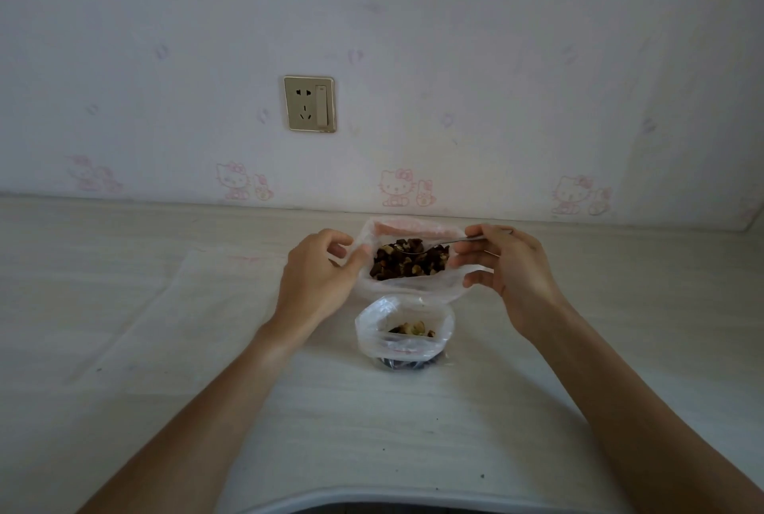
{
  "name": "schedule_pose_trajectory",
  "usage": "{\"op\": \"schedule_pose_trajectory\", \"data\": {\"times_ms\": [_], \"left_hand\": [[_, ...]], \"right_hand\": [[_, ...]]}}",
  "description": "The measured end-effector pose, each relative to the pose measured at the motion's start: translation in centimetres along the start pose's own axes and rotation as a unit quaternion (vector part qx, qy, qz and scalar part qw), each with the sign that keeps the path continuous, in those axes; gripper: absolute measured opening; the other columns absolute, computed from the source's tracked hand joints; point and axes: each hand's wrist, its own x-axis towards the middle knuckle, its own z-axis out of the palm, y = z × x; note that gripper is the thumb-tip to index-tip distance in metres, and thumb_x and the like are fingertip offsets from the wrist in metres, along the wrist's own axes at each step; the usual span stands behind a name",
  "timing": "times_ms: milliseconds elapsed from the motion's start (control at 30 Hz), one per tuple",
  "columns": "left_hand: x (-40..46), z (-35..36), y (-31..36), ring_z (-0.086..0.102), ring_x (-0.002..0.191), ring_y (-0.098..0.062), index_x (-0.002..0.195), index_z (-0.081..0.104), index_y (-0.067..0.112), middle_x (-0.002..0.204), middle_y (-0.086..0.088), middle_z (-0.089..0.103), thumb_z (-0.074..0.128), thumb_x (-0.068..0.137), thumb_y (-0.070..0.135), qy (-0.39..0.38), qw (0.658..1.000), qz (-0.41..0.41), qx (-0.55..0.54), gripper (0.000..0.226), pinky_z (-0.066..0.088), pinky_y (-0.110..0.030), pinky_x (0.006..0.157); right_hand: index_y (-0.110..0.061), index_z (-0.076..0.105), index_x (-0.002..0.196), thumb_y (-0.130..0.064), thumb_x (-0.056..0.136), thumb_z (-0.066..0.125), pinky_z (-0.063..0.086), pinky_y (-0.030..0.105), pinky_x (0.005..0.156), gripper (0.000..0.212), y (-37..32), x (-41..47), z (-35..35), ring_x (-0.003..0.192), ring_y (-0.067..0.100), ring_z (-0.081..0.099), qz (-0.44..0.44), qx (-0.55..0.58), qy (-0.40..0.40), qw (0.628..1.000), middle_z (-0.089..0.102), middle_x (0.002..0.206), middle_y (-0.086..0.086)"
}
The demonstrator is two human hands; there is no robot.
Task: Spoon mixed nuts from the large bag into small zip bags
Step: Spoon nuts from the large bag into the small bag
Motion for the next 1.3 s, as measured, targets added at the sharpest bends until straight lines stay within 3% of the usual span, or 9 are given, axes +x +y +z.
{"op": "schedule_pose_trajectory", "data": {"times_ms": [100, 200, 367, 667, 767, 900, 1033, 1133, 1300], "left_hand": [[-0.4, -0.9, 0.6, 0.06, 0.065, -0.002, 0.092, 0.061, 0.031, 0.074, 0.008, 0.063, 0.074, 0.088, 0.048, 0.018, 1.0, 0.002, -0.012, 0.021, 0.041, -0.013, 0.059], [-1.5, -1.6, 1.2, 0.056, 0.057, 0.001, 0.081, 0.065, 0.031, 0.064, 0.011, 0.063, 0.075, 0.089, 0.043, -0.047, 0.998, 0.029, -0.017, 0.018, 0.041, -0.009, 0.056], [-4.0, -2.4, 1.9, 0.064, 0.066, -0.002, 0.085, 0.075, 0.034, 0.075, 0.012, 0.072, 0.066, 0.094, 0.053, -0.171, 0.984, 0.035, 0.027, 0.023, 0.045, -0.012, 0.058], [-5.4, -2.4, 3.1, 0.067, 0.074, -0.013, 0.092, 0.077, 0.03, 0.081, 0.007, 0.073, 0.065, 0.1, 0.029, -0.18, 0.982, 0.049, -0.017, 0.014, 0.047, -0.02, 0.068], [-5.5, -2.1, 3.2, 0.061, 0.068, -0.005, 0.095, 0.076, 0.029, 0.076, 0.014, 0.067, 0.064, 0.101, 0.032, -0.19, 0.979, 0.024, -0.064, 0.014, 0.045, -0.018, 0.062], [-5.8, -1.8, 3.3, 0.054, 0.063, -0.013, 0.097, 0.075, 0.024, 0.076, 0.007, 0.06, 0.063, 0.102, 0.033, -0.2, 0.969, -0.058, -0.132, 0.016, 0.044, -0.028, 0.05], [-5.9, -1.9, 3.0, 0.054, 0.059, -0.01, 0.093, 0.075, 0.026, 0.072, 0.009, 0.061, 0.061, 0.103, 0.033, -0.191, 0.974, -0.059, -0.108, 0.018, 0.043, -0.025, 0.049], [-5.8, -2.3, 2.9, 0.056, 0.059, -0.001, 0.09, 0.077, 0.028, 0.076, 0.009, 0.069, 0.064, 0.101, 0.031, -0.178, 0.981, -0.031, -0.073, 0.017, 0.045, -0.018, 0.054], [-5.1, -3.4, 2.6, 0.069, 0.063, -0.017, 0.089, 0.08, 0.029, 0.08, 0.002, 0.076, 0.067, 0.099, 0.033, -0.178, 0.983, -0.008, -0.048, 0.017, 0.052, -0.023, 0.061]], "right_hand": [[-0.002, 0.068, 0.097, -0.02, 0.109, 0.042, 0.051, 0.036, 0.049, 0.034, -0.4, 0.1, -0.2, 0.071, 0.032, 0.072, -0.016, 0.019, -0.014, 1.0, 0.073, 0.08, 0.017], [-0.005, 0.066, 0.09, -0.022, 0.109, 0.041, 0.046, 0.034, 0.046, 0.036, -0.8, 0.2, -0.4, 0.063, 0.032, 0.068, -0.022, 0.038, -0.026, 0.999, 0.069, 0.073, 0.016], [-0.007, 0.06, 0.084, -0.021, 0.107, 0.042, 0.041, 0.031, 0.043, 0.033, -1.2, 0.1, -0.6, 0.053, 0.03, 0.061, -0.032, 0.047, -0.04, 0.998, 0.061, 0.062, 0.013], [-0.007, 0.058, 0.081, -0.018, 0.108, 0.041, 0.039, 0.032, 0.045, 0.034, -1.9, -1.8, 0.7, 0.052, 0.029, 0.057, -0.077, -0.093, -0.159, 0.98, 0.057, 0.058, 0.011], [-0.007, 0.058, 0.083, -0.024, 0.11, 0.041, 0.04, 0.034, 0.046, 0.036, -2.1, -2.7, 1.3, 0.055, 0.032, 0.057, -0.126, -0.126, -0.222, 0.959, 0.056, 0.061, 0.012], [-0.012, 0.061, 0.084, -0.033, 0.105, 0.042, 0.041, 0.04, 0.051, 0.035, -2.4, -3.7, 1.4, 0.059, 0.029, 0.057, -0.191, -0.171, -0.272, 0.928, 0.057, 0.066, 0.002], [-0.004, 0.057, 0.085, -0.031, 0.106, 0.042, 0.039, 0.04, 0.052, 0.037, -2.5, -3.6, 1.2, 0.058, 0.038, 0.052, -0.211, -0.164, -0.256, 0.929, 0.055, 0.064, 0.012], [-0.007, 0.056, 0.084, -0.028, 0.106, 0.042, 0.037, 0.037, 0.049, 0.034, -2.6, -3.1, 1.1, 0.056, 0.031, 0.052, -0.191, -0.111, -0.221, 0.95, 0.053, 0.061, 0.011], [-0.008, 0.057, 0.083, -0.023, 0.11, 0.042, 0.035, 0.031, 0.044, 0.035, -2.3, -2.1, 0.7, 0.052, 0.026, 0.053, -0.135, -0.039, -0.133, 0.981, 0.053, 0.062, 0.012]]}}
